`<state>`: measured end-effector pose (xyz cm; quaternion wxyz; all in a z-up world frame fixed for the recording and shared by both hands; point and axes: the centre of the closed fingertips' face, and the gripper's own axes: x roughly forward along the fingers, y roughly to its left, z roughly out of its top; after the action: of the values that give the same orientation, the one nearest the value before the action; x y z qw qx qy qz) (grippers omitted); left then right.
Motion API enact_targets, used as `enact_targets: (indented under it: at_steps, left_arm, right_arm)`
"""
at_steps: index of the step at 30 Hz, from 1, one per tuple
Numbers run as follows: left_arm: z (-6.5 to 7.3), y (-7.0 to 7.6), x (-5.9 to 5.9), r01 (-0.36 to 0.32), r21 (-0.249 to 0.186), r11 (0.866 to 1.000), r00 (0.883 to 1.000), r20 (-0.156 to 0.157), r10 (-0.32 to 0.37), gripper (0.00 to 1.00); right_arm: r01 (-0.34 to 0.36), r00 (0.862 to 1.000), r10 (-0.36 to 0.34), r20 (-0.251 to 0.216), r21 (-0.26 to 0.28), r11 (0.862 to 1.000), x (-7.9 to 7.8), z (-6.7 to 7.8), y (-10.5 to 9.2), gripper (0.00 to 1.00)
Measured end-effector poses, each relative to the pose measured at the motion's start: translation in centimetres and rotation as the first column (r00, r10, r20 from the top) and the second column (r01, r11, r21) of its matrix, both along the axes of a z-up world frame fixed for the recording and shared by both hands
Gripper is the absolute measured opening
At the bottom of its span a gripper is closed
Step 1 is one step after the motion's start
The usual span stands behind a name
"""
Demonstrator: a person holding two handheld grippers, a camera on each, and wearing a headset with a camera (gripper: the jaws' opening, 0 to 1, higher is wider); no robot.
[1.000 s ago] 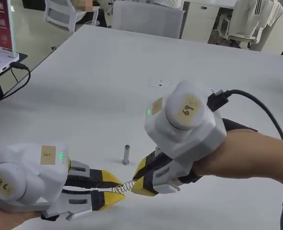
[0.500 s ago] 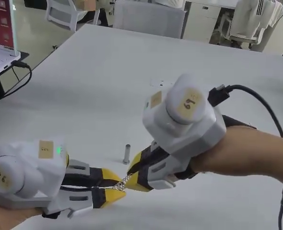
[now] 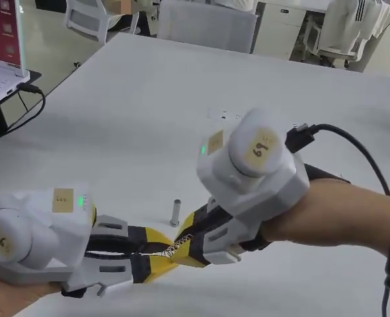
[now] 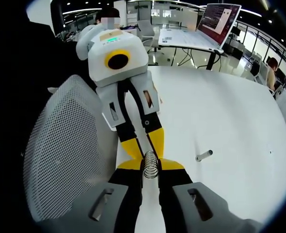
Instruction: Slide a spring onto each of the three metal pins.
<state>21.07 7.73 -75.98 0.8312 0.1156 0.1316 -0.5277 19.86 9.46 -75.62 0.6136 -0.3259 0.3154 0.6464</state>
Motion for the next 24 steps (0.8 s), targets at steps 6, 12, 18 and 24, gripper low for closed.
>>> enact_targets:
  at_steps: [6, 12, 18, 24]
  left_arm:
    - [-0.2, -0.2, 0.0, 0.002, -0.005, 1.000, 1.000, -0.001, -0.002, 0.02]
    - [-0.5, -0.2, 0.0, 0.003, 0.010, 1.000, 1.000, 0.000, -0.003, 0.05]
    - [-0.9, 0.7, 0.4, -0.032, 0.013, 0.999, 0.999, -0.011, 0.032, 0.17]
    - [-1.1, 1.7, 0.8, -0.087, 0.014, 0.996, 0.996, -0.016, 0.088, 0.34]
  right_arm:
    - [0.004, 1.000, -0.004, -0.006, -0.008, 1.000, 0.0, -0.1, -0.1, 0.09]
    - [-0.007, 1.000, 0.007, -0.003, -0.031, 0.999, 0.0, -0.3, -0.1, 0.09]
    - [0.000, 1.000, 0.001, 0.002, -0.047, 0.999, 0.7, -0.1, -0.5, 0.09]
    - [0.006, 1.000, -0.005, 0.015, -0.059, 0.998, 1.6, 0.1, -0.7, 0.09]
